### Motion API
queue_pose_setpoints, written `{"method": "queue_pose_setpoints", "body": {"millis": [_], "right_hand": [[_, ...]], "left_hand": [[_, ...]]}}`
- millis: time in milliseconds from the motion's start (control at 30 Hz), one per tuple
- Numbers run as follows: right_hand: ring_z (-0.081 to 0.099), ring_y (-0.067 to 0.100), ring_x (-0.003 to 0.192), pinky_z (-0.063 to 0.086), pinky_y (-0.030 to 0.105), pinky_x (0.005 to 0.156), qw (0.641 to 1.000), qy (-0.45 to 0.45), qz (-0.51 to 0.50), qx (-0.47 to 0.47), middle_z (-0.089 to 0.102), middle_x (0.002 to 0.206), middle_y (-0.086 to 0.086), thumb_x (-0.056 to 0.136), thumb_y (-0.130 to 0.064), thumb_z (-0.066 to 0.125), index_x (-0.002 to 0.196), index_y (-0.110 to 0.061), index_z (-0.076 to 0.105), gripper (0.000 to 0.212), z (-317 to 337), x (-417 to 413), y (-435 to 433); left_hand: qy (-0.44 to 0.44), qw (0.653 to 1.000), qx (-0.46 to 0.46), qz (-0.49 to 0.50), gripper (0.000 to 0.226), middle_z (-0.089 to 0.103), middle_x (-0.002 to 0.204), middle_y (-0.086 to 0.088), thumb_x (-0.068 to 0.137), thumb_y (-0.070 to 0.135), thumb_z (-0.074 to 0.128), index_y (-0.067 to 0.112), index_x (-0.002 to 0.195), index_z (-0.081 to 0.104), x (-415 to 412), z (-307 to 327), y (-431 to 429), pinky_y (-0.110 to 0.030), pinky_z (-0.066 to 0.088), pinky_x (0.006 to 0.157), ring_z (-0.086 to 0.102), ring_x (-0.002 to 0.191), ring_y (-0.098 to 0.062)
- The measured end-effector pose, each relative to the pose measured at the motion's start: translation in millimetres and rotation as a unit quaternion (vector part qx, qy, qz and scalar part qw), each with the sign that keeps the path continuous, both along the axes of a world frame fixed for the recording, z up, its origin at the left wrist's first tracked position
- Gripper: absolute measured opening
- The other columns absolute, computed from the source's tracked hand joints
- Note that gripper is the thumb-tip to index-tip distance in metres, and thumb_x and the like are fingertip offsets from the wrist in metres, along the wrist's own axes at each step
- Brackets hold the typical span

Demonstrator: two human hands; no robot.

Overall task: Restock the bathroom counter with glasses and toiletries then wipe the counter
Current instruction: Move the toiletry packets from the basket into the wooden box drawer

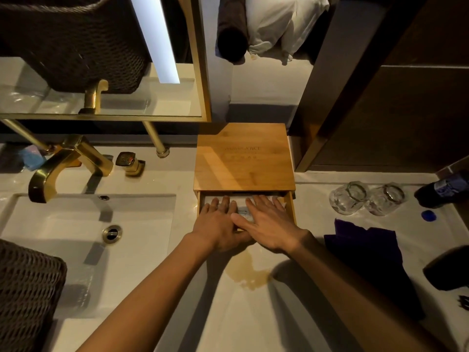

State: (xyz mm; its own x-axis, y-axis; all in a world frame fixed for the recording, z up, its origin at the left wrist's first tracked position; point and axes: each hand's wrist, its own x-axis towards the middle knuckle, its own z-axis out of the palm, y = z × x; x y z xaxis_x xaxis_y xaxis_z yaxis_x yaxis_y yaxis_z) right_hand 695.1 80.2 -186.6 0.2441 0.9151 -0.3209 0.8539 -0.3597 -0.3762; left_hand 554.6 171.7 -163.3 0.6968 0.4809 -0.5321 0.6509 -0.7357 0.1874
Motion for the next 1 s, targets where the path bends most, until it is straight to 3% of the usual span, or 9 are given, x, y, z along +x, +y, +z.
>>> {"method": "queue_pose_setpoints", "body": {"millis": [267, 400, 500, 633, 733, 800, 867, 900, 1000], "right_hand": [[0.044, 0.018, 0.133, 0.026, 0.038, 0.114, 0.999, -0.027, 0.024, 0.023, 0.052, 0.144, 0.000, 0.081, -0.088, 0.004, 0.136, -0.027, 0.047, 0.092, -1.6, -12.5, -26.3], [0.018, 0.018, 0.150, 0.004, 0.035, 0.118, 0.999, -0.048, 0.016, 0.020, 0.026, 0.162, 0.002, 0.078, -0.089, -0.002, 0.153, -0.021, 0.027, 0.105, 1.5, -11.3, -18.0], [0.021, 0.019, 0.149, 0.007, 0.038, 0.120, 0.999, -0.039, 0.007, -0.001, 0.028, 0.161, 0.003, 0.076, -0.091, -0.003, 0.153, -0.019, 0.027, 0.109, 2.1, -12.7, -17.3], [0.014, 0.018, 0.151, 0.001, 0.040, 0.123, 0.999, -0.047, 0.012, 0.000, 0.023, 0.163, 0.003, 0.076, -0.089, -0.006, 0.154, -0.020, 0.026, 0.109, 3.2, -15.7, -19.0], [0.021, 0.014, 0.149, 0.010, 0.036, 0.123, 0.995, -0.008, -0.018, 0.099, 0.032, 0.159, 0.001, 0.089, -0.078, 0.009, 0.151, -0.020, 0.035, 0.089, 9.2, -16.2, -26.0], [0.045, 0.012, 0.134, 0.034, 0.029, 0.114, 0.967, 0.057, -0.067, 0.239, 0.055, 0.142, 0.003, 0.098, -0.057, 0.040, 0.137, -0.016, 0.055, 0.059, 14.0, -19.9, -37.3], [0.062, 0.005, 0.104, 0.051, 0.018, 0.088, 0.925, 0.067, -0.107, 0.358, 0.070, 0.110, 0.001, 0.097, -0.032, 0.057, 0.112, -0.014, 0.068, 0.026, 14.3, -26.6, -49.9], [0.063, 0.002, 0.086, 0.051, 0.014, 0.073, 0.916, 0.073, -0.130, 0.372, 0.069, 0.091, -0.004, 0.096, -0.027, 0.058, 0.097, -0.018, 0.069, 0.014, 13.1, -30.6, -54.6], [0.058, 0.010, 0.055, 0.045, 0.018, 0.047, 0.919, 0.156, -0.248, 0.264, 0.057, 0.055, -0.007, 0.094, -0.036, 0.059, 0.071, -0.023, 0.060, 0.026, 3.3, -42.0, -59.3]], "left_hand": [[-0.028, 0.999, 0.028, -0.034, 0.099, -0.002, 0.170, -0.010, 0.087, 0.078, 0.030, 0.017, 0.161, 0.004, -22.6, -5.6, -17.5, -0.050, 0.002, 0.126, -0.002, 0.157, -0.032], [-0.043, 0.998, 0.030, -0.017, 0.103, -0.008, 0.170, -0.010, 0.086, 0.080, 0.031, 0.017, 0.161, 0.001, -17.4, -6.0, -11.9, -0.048, 0.000, 0.127, -0.004, 0.157, -0.028], [-0.033, 0.999, 0.012, -0.020, 0.103, -0.001, 0.170, -0.010, 0.086, 0.080, 0.032, 0.016, 0.161, 0.003, -16.8, -9.3, -11.6, -0.047, 0.003, 0.127, 0.003, 0.157, -0.028], [-0.074, 0.997, 0.022, -0.026, 0.099, 0.014, 0.169, -0.011, 0.087, 0.078, 0.035, 0.016, 0.160, 0.014, -20.7, -5.8, -11.8, -0.046, 0.011, 0.128, 0.013, 0.156, -0.032], [-0.195, 0.978, 0.063, -0.033, 0.081, 0.045, 0.155, -0.012, 0.090, 0.068, 0.044, 0.014, 0.150, 0.042, -20.8, 6.0, -6.3, -0.040, 0.034, 0.117, 0.042, 0.143, -0.030], [-0.296, 0.952, 0.079, -0.016, 0.059, 0.065, 0.134, -0.004, 0.094, 0.059, 0.048, 0.018, 0.134, 0.060, -18.2, 14.9, 3.9, -0.036, 0.049, 0.102, 0.060, 0.123, -0.022], [-0.358, 0.929, 0.098, 0.014, 0.043, 0.071, 0.118, 0.002, 0.097, 0.052, 0.048, 0.022, 0.123, 0.066, -12.3, 21.3, 20.1, -0.034, 0.054, 0.091, 0.064, 0.108, -0.017], [-0.364, 0.924, 0.112, 0.028, 0.042, 0.071, 0.119, 0.001, 0.098, 0.050, 0.047, 0.022, 0.124, 0.065, -8.0, 22.4, 30.1, -0.034, 0.054, 0.092, 0.064, 0.108, -0.017], [-0.307, 0.942, 0.129, 0.037, 0.048, 0.059, 0.142, -0.003, 0.100, 0.048, 0.044, 0.022, 0.138, 0.055, 7.6, 16.6, 63.0, -0.041, 0.045, 0.108, 0.054, 0.129, -0.023]]}}
